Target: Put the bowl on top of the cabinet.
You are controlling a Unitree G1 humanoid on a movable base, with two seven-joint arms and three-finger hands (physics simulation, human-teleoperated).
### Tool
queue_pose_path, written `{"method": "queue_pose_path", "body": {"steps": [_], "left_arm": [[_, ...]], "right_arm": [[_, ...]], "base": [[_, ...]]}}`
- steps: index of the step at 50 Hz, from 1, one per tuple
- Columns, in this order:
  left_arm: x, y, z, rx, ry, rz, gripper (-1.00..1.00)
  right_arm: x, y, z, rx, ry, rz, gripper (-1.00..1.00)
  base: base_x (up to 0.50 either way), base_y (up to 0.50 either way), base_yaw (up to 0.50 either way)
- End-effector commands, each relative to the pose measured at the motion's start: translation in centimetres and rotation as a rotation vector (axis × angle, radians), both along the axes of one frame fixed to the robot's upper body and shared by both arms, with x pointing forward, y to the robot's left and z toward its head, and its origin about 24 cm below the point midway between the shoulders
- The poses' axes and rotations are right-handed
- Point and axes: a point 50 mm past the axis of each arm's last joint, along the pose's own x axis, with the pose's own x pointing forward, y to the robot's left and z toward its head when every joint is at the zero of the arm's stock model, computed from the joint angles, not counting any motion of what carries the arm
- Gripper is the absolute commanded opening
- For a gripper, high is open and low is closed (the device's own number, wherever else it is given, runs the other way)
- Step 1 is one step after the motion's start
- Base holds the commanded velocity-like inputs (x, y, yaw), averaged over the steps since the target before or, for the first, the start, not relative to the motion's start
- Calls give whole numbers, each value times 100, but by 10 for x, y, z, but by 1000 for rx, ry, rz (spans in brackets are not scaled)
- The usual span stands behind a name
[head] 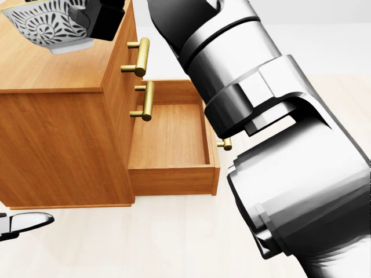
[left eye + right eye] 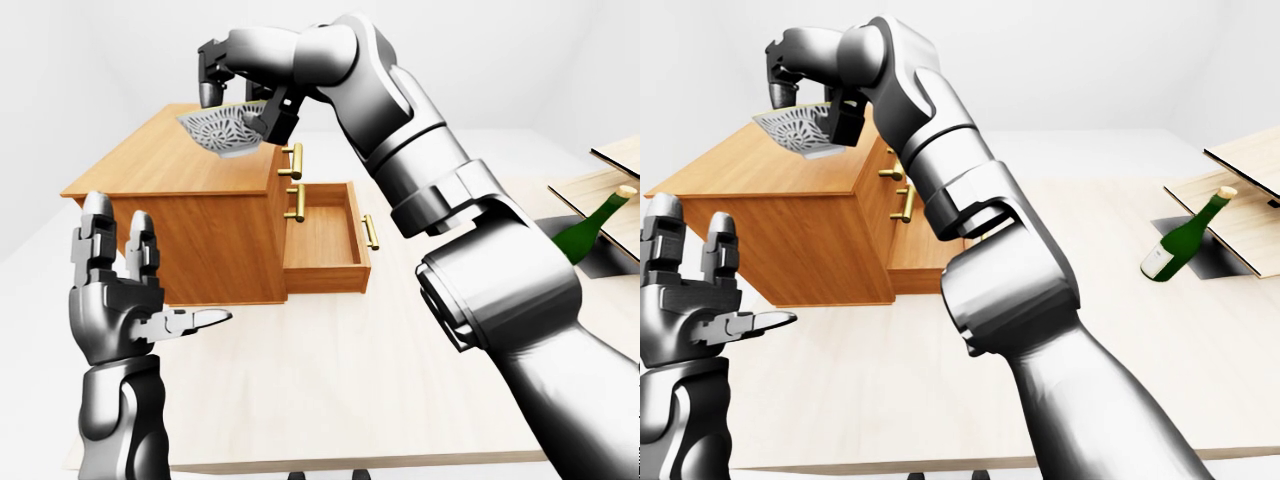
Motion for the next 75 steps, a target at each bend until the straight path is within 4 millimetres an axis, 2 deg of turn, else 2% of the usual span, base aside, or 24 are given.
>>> {"method": "queue_pose_path", "body": {"steps": [1, 20, 21, 22, 31, 37, 51, 58, 64, 75], "left_arm": [[-1, 0, 2, -1, -9, 3, 100], [0, 0, 2, -1, -8, 2, 100], [0, 0, 1, -1, -7, 2, 100], [0, 0, 1, 0, -4, 0, 100], [0, -1, -1, 0, 3, -3, 100], [3, -4, -7, 4, 30, -15, 100], [0, -4, -3, 6, 12, -15, 100], [-3, -2, 1, 5, -8, -8, 100], [-4, -2, 3, 6, -17, -6, 100], [-4, -2, 4, 7, -19, -6, 100]], "right_arm": [[1, -3, -3, 3, 3, 1, -100], [2, -3, -2, -2, 1, -4, -100], [2, -3, -2, -5, 4, -5, -65], [2, -3, -3, -14, 0, -10, 100], [2, -5, 0, -18, -7, -18, 100], [4, -4, -8, -44, 11, -15, 100], [2, -6, 0, -35, 2, -12, 100], [-1, -14, 23, 1, -35, -36, 100], [-10, -31, 61, 76, -117, -61, 100], [-22, -64, 101, 169, -232, -118, 100]], "base": [[0, 0, 0], [0, 0, 0], [0, 0, 0], [0, 0, 0], [0, 0, 0], [0, 0, 0], [0, 0, 0], [0, 0, 0], [0, 0, 0], [0, 0, 0]]}}
